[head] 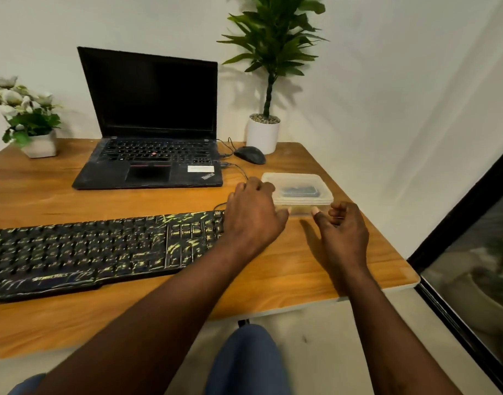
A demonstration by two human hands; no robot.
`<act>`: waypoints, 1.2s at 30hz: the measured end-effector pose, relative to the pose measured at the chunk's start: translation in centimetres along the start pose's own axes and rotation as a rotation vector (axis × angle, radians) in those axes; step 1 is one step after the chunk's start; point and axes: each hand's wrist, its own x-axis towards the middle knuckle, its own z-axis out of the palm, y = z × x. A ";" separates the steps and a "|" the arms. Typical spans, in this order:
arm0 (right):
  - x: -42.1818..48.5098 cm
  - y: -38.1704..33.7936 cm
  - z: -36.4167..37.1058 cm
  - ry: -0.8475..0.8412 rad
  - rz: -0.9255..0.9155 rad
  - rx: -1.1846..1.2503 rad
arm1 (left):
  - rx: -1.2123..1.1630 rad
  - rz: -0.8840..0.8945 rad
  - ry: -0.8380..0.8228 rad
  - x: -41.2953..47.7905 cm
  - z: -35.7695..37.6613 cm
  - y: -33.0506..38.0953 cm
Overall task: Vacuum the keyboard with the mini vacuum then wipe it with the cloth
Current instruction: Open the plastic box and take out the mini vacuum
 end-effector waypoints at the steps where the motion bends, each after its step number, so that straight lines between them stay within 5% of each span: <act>1: 0.5 0.3 0.0 0.021 0.009 0.013 | -0.090 -0.076 -0.011 0.8 0.4 0.2; 9: 2.3 1.2 0.4 -0.135 0.026 0.072 | -0.650 -0.432 -0.022 1.8 4.5 2.4; 13: 1.7 1.4 0.1 -0.135 0.005 0.099 | -0.581 -0.414 0.013 -0.3 5.2 3.2; 20: 0.3 2.1 -2.3 0.194 0.149 0.212 | -0.621 -0.352 0.149 -4.8 4.9 4.3; 36: 2.9 0.7 0.6 -0.041 0.106 0.098 | -0.506 -0.470 0.152 -1.9 6.0 4.2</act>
